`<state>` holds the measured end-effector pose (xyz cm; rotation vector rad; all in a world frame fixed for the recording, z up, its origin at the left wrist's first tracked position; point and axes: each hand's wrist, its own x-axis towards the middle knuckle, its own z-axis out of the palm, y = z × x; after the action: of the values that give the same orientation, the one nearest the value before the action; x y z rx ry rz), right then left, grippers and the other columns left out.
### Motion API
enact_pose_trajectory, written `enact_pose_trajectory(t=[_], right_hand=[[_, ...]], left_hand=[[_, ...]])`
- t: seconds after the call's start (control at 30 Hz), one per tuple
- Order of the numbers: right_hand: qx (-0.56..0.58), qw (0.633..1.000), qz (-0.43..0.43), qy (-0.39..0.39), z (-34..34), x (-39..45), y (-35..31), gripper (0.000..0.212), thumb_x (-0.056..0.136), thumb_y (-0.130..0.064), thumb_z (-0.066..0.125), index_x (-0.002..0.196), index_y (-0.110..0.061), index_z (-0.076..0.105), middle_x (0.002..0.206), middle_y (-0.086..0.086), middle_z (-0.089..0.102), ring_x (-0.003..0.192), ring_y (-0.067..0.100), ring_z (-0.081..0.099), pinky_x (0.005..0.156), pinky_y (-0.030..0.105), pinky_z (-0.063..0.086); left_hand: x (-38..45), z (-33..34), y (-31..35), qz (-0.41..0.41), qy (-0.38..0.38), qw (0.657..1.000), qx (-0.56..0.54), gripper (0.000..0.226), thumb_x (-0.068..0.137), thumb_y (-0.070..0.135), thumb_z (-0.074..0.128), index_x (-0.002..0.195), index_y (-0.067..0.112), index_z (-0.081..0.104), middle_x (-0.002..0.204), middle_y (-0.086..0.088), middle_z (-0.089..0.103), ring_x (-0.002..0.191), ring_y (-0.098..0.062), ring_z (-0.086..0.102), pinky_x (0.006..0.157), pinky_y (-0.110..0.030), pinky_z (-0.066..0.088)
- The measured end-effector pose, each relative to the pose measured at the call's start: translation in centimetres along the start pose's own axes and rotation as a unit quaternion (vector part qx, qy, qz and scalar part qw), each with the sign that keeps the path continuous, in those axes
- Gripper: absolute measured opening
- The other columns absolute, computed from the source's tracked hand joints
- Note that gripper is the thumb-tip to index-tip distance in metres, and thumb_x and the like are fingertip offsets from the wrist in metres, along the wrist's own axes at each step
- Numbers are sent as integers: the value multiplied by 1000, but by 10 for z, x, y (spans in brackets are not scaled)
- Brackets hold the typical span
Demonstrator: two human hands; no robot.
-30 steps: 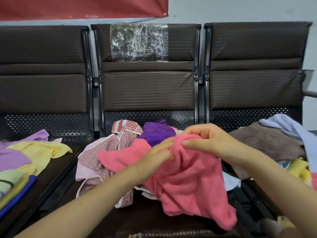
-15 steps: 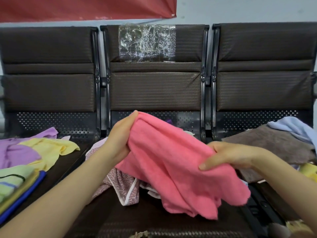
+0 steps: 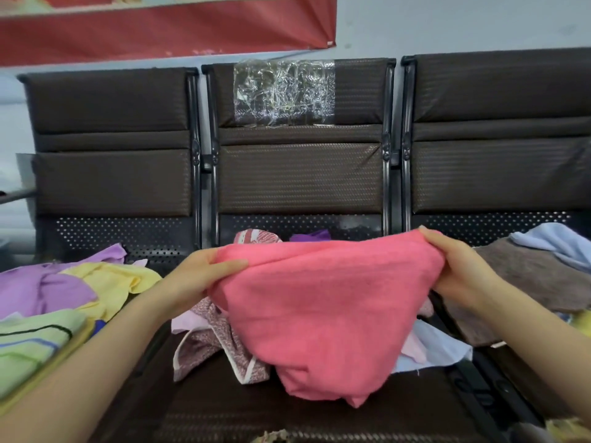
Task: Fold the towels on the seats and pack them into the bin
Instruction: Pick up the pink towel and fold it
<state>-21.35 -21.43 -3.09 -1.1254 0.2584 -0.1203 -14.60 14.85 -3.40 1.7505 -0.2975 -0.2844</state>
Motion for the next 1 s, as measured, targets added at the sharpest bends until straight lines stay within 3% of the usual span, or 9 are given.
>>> enact_pose_trajectory(t=[0.17, 0.3, 0.43, 0.53, 0.63, 0.73, 0.87, 0.93, 1.0], right_hand=[[-37, 997, -44, 47, 14, 14, -12, 16, 92, -26, 60, 81, -15, 66, 68, 0, 68, 64, 11, 64, 67, 31, 48], [-79, 986, -114, 97, 46, 55, -58, 12, 91, -20, 63, 84, -11, 64, 71, 1, 66, 68, 13, 61, 67, 29, 48], [-114, 962, -167, 184, 56, 111, -103, 31, 86, -16, 65, 114, 0, 64, 114, 15, 66, 91, 23, 61, 89, 37, 50], [-283, 919, -119, 248, 41, 135, -85, 47, 89, -21, 58, 124, 9, 54, 123, 26, 59, 109, 37, 59, 94, 41, 46], [-419, 876, -43, 233, 13, 132, -33, 47, 78, -33, 61, 104, 6, 65, 99, 23, 66, 97, 36, 63, 85, 42, 49], [-472, 862, -5, 185, -4, 105, 10, 27, 82, -28, 63, 78, -2, 65, 71, 15, 61, 75, 30, 62, 64, 31, 43], [-446, 881, 127, 92, -12, 49, 49, 27, 86, -8, 56, 60, -7, 49, 44, 5, 41, 40, 17, 41, 48, 20, 33], [-454, 870, 189, 34, -9, 27, 53, 25, 88, -10, 54, 64, -10, 48, 48, 4, 40, 42, 15, 37, 50, 19, 34], [-522, 829, 200, 3, -4, 13, 53, 27, 93, -28, 56, 74, -9, 50, 60, 6, 54, 52, 16, 50, 54, 24, 45]], left_hand=[[12, -1, 22, -12, 54, 996, -75, 43, 73, 28, 77, 111, 9, 69, 106, -11, 72, 97, -21, 66, 83, -33, 50], [57, 2, 83, 33, 132, 990, -30, 11, 85, 20, 68, 94, 15, 70, 96, -7, 70, 83, -18, 63, 74, -32, 49], [124, 12, 119, 103, 246, 949, 168, 30, 85, 23, 65, 113, 11, 66, 113, -8, 67, 106, -24, 62, 91, -34, 49], [146, 38, 100, 54, 284, 938, 192, 49, 89, 19, 56, 136, 11, 47, 133, -11, 56, 122, -28, 52, 98, -31, 40], [148, 64, 50, -25, 246, 950, 193, 58, 92, 29, 55, 142, 8, 37, 138, -15, 52, 126, -31, 49, 103, -33, 39], [126, 78, 8, -59, 224, 955, 186, 45, 94, 26, 52, 134, 7, 46, 130, -12, 57, 123, -29, 51, 98, -29, 38], [78, 74, -46, -68, 180, 961, 199, 10, 94, 19, 48, 93, 14, 57, 94, -8, 62, 100, -25, 57, 87, -34, 42], [62, 66, -62, -81, 172, 962, 195, 15, 94, 19, 49, 94, 10, 62, 99, -13, 66, 99, -27, 61, 79, -31, 42], [52, 60, -62, -82, 157, 959, 220, 15, 94, 21, 51, 93, 15, 64, 95, -7, 65, 97, -24, 62, 73, -25, 38]])
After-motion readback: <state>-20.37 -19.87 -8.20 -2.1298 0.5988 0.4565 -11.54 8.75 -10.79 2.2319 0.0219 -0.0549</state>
